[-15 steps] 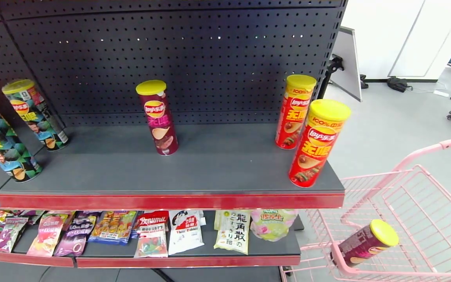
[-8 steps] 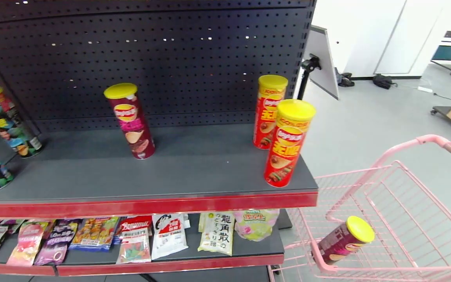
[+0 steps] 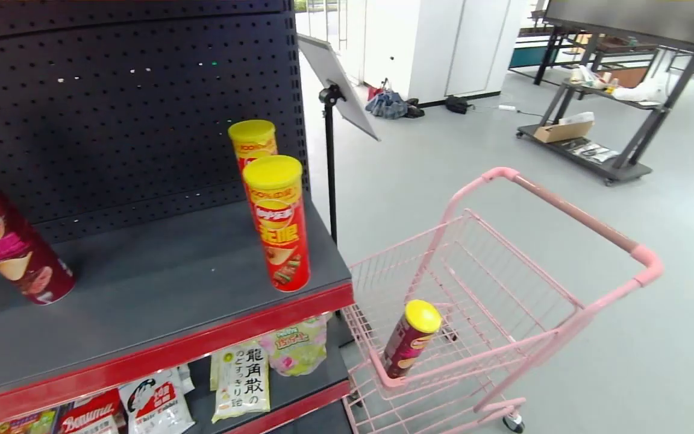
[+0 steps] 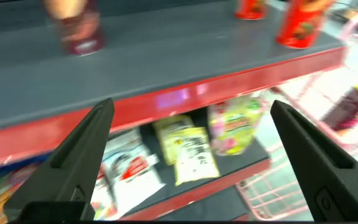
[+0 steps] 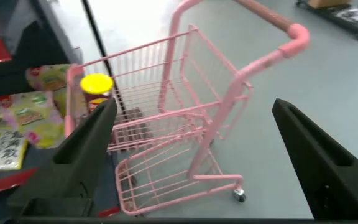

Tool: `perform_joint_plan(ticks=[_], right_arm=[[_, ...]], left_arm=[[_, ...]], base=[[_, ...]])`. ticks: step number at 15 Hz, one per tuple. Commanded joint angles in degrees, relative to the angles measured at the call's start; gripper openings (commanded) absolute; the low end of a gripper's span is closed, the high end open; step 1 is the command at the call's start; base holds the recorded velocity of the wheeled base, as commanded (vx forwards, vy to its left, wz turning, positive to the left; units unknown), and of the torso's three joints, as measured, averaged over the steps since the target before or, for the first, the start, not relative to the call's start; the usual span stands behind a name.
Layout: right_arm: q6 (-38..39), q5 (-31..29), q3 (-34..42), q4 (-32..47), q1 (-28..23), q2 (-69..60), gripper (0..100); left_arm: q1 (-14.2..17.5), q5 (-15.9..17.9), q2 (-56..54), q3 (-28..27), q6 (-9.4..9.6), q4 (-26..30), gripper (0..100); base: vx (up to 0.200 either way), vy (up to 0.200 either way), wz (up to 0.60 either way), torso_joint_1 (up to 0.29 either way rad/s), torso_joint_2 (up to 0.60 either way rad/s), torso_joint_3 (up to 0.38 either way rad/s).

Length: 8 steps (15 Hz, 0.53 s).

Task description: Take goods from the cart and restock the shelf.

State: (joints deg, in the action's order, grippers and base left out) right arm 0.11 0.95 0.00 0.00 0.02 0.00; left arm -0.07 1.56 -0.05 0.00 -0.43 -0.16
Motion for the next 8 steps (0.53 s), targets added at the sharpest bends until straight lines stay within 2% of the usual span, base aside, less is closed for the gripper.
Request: perform_joint_plan(ticks=[1, 6, 8], right_arm=[[-0.02, 0.02, 0.00, 0.00, 0.06, 0.09, 100], [0.07, 0.02, 0.00, 0.00, 0.06, 0.09, 100], [0.15, 0.02, 0.00, 0.00, 0.06, 0.09, 100]], left_arm=[[-0.01, 0.02, 0.05, 0.00, -0.01, 0.07, 100], [-0.01, 0.02, 0.05, 0.00, -0.01, -0.02, 100], [-0.01, 0.02, 0.05, 0.00, -0.01, 0.07, 100]], base=[[0.000, 0.000, 0.00, 0.000, 0.00, 0.000], [0.000, 0.000, 0.00, 0.000, 0.00, 0.000], [0.000, 0.000, 0.00, -0.105, 0.21, 0.129]])
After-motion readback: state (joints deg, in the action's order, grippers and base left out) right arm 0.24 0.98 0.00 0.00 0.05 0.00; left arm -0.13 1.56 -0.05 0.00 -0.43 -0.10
